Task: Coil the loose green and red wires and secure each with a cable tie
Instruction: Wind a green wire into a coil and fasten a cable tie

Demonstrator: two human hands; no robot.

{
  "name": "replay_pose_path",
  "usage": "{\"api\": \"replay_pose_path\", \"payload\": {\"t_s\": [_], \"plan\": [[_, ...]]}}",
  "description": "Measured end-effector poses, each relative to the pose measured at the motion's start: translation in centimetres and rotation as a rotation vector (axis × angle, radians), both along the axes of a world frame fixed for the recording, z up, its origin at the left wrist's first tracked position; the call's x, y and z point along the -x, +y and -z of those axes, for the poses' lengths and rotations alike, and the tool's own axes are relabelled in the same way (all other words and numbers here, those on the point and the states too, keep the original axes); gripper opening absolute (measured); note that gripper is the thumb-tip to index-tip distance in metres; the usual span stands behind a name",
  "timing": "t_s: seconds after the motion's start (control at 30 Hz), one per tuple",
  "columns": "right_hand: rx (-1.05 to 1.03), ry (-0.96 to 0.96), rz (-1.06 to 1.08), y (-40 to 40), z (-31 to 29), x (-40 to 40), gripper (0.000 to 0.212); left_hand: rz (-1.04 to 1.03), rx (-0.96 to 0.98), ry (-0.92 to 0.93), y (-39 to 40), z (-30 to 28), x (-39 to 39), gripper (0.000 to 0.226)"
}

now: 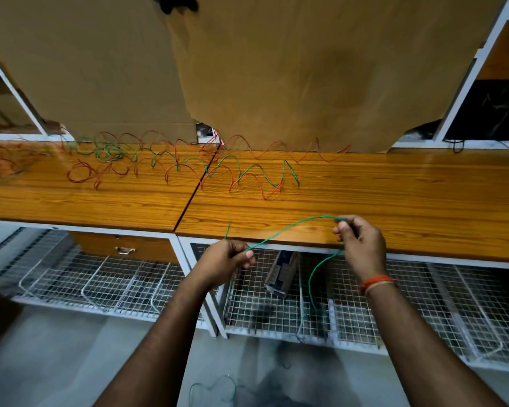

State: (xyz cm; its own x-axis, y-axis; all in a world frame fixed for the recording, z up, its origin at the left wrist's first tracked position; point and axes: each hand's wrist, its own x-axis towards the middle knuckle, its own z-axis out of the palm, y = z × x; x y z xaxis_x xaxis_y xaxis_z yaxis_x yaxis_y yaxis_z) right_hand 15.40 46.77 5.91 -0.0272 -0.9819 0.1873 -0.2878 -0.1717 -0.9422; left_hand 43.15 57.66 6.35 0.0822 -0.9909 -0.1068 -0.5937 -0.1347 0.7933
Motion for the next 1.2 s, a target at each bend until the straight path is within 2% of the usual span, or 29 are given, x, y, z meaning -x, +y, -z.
{"api": "replay_pose_path", "payload": {"t_s": [0.03, 0.1, 0.17, 0.23, 0.3, 0.4, 0.43, 0.5, 0.57, 0.63, 0.67, 0.7, 0.8, 0.9, 0.97, 1.03, 1.1, 1.2], "plan": [[-0.052, 0.095, -0.07, 0.0, 0.0, 0.2, 0.02, 0.004, -0.001, 0.051, 0.0, 0.0, 0.1, 0.029], [-0.066, 0.31, -0.218, 0.9, -0.3, 0.0, 0.046, 0.019, -0.021, 0.195, -0.1, -0.5, 0.9, 0.03], [0.057, 0.444, -0.337, 2.4, -0.6, -1.1, 0.071, 0.075, -0.043, 0.318, -0.1, -1.3, 2.0, 0.033], [0.165, 0.475, -0.444, 3.8, -0.7, -2.7, 0.076, 0.164, -0.055, 0.399, -0.2, -2.3, 3.2, 0.033], [0.176, 0.446, -0.517, 4.5, -0.2, -3.8, 0.062, 0.217, -0.063, 0.48, -0.3, -3.3, 4.1, 0.033], [0.148, 0.269, -0.523, 4.8, 0.5, -4.2, 0.017, 0.178, -0.037, 0.582, -0.3, -4.3, 4.6, 0.034], [0.124, 0.188, -0.488, 4.6, 0.9, -4.1, 0.017, 0.141, -0.033, 0.606, -0.3, -4.3, 4.5, 0.034], [0.071, 0.046, -0.372, 4.1, 1.5, -3.9, 0.019, 0.108, -0.046, 0.59, -0.1, -4.4, 3.8, 0.033], [0.071, -0.022, -0.26, 3.6, 1.8, -3.8, 0.017, 0.121, -0.06, 0.414, 0.0, -3.9, 3.1, 0.027], [0.086, -0.041, -0.178, 3.1, 1.7, -3.8, 0.016, 0.074, -0.039, 0.147, -0.1, -2.9, 2.8, 0.024], [0.095, -0.023, -0.139, 2.8, 1.7, -3.8, 0.017, 0.016, 0.004, 0.093, -0.3, -2.5, 2.7, 0.025], [0.101, 0.011, -0.102, 2.6, 1.6, -3.8, 0.019, -0.022, 0.067, 0.125, -0.5, -2.4, 2.6, 0.028], [0.054, 0.184, -0.084, 2.0, 2.2, -3.5, 0.029, -0.02, 0.156, 0.515, -0.9, -2.4, 2.8, 0.032], [-0.053, 0.401, -0.297, 2.5, 3.3, -3.6, 0.036, -0.152, 0.148, 0.971, -1.7, -2.7, 3.3, 0.032], [-0.084, 0.481, -0.401, 3.6, 3.8, -4.1, 0.032, -0.288, 0.156, 1.368, -2.6, -2.7, 2.8, 0.03], [-0.059, 0.509, -0.417, 4.7, 4.4, -4.2, 0.021, -0.402, 0.199, 1.646, -3.4, -2.4, 1.4, 0.03], [-0.023, 0.585, -0.451, 5.2, 4.3, -3.9, 0.019, -0.481, 0.251, 1.718, -3.8, -2.0, 0.1, 0.032], [0.063, 0.764, -0.713, 6.1, 2.2, -4.0, 0.02, -0.521, 0.311, 1.585, -4.0, -1.1, -0.4, 0.037]]}}
